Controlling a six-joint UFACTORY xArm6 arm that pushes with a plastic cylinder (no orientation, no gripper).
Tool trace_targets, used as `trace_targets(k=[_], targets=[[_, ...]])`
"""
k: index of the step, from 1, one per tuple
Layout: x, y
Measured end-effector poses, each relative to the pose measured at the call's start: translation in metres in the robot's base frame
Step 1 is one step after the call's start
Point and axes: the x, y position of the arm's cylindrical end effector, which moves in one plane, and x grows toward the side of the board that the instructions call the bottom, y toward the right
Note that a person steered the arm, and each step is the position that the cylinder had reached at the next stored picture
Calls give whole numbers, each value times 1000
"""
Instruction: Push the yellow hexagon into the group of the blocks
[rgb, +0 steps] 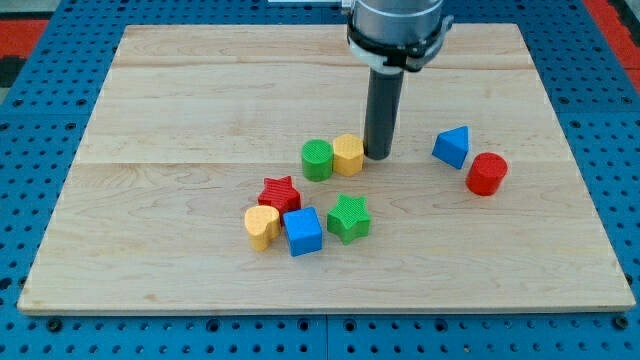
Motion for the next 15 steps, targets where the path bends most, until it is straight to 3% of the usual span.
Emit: trace_targets(k=[1,2,3,5,6,7,8,10,12,15], targets=[[8,3],[-29,29],[-40,-4],[34,-10],[38,-7],[6,-6],[-1,-42],[39,-48],[37,-32],[25,-103]])
